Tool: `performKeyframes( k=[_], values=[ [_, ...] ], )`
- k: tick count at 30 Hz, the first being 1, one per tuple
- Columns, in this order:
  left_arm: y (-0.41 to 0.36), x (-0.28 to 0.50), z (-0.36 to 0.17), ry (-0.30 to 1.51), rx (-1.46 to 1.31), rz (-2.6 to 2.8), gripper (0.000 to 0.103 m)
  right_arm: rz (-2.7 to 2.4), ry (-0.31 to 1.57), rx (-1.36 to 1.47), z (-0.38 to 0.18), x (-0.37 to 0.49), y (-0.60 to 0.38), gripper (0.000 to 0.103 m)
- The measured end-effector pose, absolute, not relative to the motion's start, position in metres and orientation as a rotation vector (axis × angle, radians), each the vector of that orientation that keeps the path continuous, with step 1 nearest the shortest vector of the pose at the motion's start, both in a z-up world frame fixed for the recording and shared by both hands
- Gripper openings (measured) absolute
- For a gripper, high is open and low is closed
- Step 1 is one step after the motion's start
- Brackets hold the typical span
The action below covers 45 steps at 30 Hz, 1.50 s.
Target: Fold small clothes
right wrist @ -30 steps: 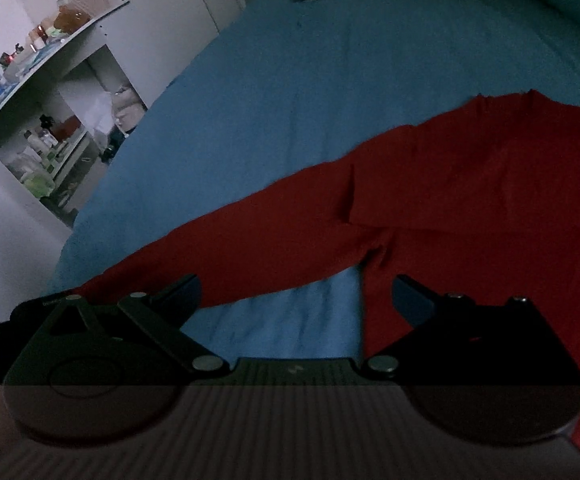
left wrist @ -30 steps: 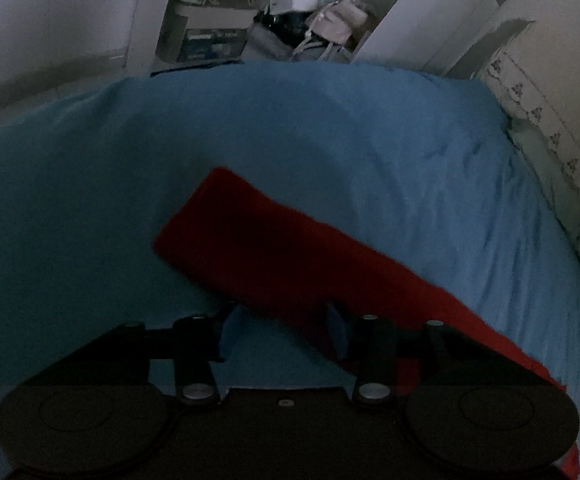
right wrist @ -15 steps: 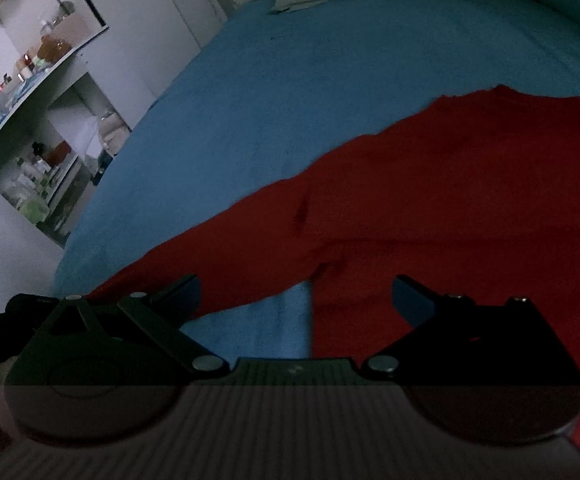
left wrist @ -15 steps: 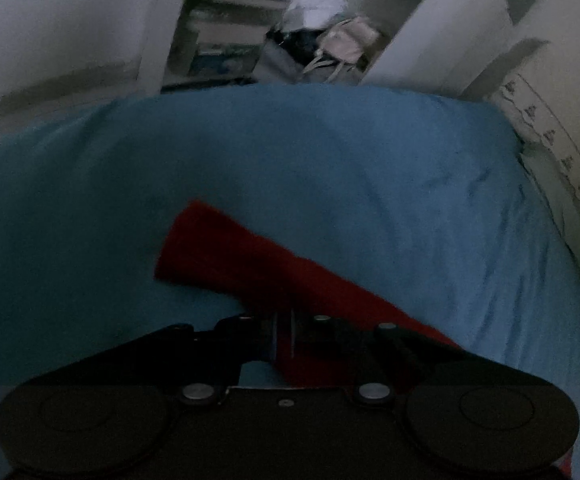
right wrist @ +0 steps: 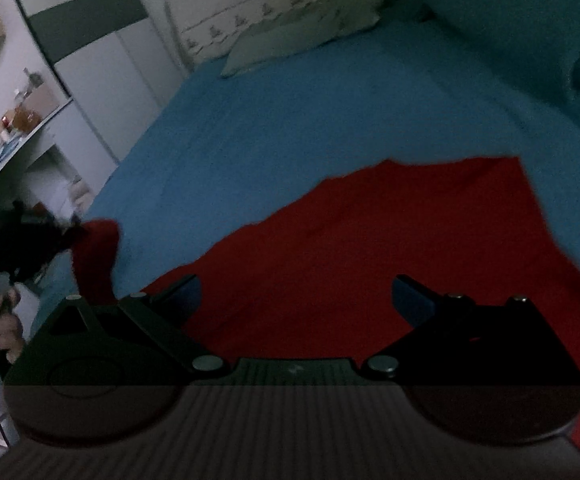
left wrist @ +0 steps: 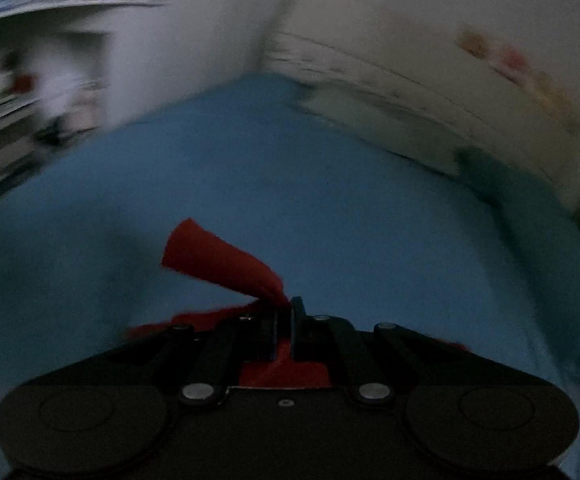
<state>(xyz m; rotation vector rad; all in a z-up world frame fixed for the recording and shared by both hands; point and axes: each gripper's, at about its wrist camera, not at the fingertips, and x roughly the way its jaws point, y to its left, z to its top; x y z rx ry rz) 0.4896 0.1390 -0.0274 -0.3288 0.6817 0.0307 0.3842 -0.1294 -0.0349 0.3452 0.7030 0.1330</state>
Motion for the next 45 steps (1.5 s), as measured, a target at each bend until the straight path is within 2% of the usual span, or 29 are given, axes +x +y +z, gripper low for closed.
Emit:
performKeyframes(
  k=[5, 9, 14, 17, 18, 19, 20, 21, 22, 27, 32, 34, 36, 41, 42, 44, 45],
  values=[
    [0.020, 0.507, -0.051, 0.726, -0.242, -0.145, 0.005, 0.071, 0.683, 0.344, -0.037, 0.387, -0.207, 0.103],
    [-0.059, 0.513, -0.115, 0.853, -0.154, -0.212, 0.005, 0.019, 0.710, 0.350, -0.058, 0.390, -0.263, 0.103],
    [-0.102, 0.496, -0.180, 0.972, -0.070, -0.220, 0.005, -0.015, 0.760, 0.353, -0.097, 0.394, -0.306, 0.103],
    [-0.106, 0.488, -0.183, 0.948, -0.032, -0.227, 0.006, -0.002, 0.785, 0.370, -0.111, 0.398, -0.318, 0.103],
    [-0.105, 0.487, -0.180, 0.949, -0.036, -0.232, 0.011, 0.007, 0.791, 0.374, -0.114, 0.400, -0.321, 0.103],
    [-0.102, 0.491, -0.176, 0.955, -0.051, -0.238, 0.027, 0.017, 0.794, 0.380, -0.115, 0.404, -0.322, 0.103],
    [-0.095, 0.489, -0.172, 0.958, -0.077, -0.240, 0.038, 0.034, 0.798, 0.392, -0.116, 0.406, -0.320, 0.103],
    [-0.082, 0.485, -0.166, 0.951, -0.098, -0.235, 0.057, 0.052, 0.803, 0.404, -0.116, 0.411, -0.315, 0.103],
    [-0.074, 0.481, -0.161, 0.939, -0.102, -0.218, 0.068, 0.076, 0.809, 0.420, -0.117, 0.414, -0.313, 0.103],
    [-0.033, 0.463, -0.132, 0.935, -0.099, -0.112, 0.069, 0.164, 0.837, 0.478, -0.117, 0.437, -0.285, 0.103],
    [0.016, 0.448, -0.131, 0.978, -0.106, -0.046, 0.069, 0.164, 0.881, 0.561, -0.143, 0.463, -0.252, 0.102],
    [0.029, 0.444, -0.133, 0.991, -0.087, -0.033, 0.069, 0.145, 0.875, 0.583, -0.149, 0.469, -0.244, 0.089],
    [0.040, 0.441, -0.135, 0.996, -0.074, -0.022, 0.069, 0.127, 0.874, 0.597, -0.155, 0.474, -0.237, 0.082],
    [0.056, 0.443, -0.135, 0.996, -0.086, -0.014, 0.069, 0.059, 0.865, 0.559, -0.161, 0.484, -0.224, 0.077],
    [0.058, 0.444, -0.135, 0.995, -0.094, -0.011, 0.069, 0.045, 0.864, 0.553, -0.162, 0.484, -0.222, 0.072],
    [0.058, 0.447, -0.134, 0.993, -0.105, -0.008, 0.069, 0.020, 0.869, 0.520, -0.163, 0.489, -0.216, 0.054],
    [0.060, 0.449, -0.134, 0.993, -0.111, -0.004, 0.069, 0.007, 0.876, 0.494, -0.163, 0.492, -0.214, 0.030]
  ],
)
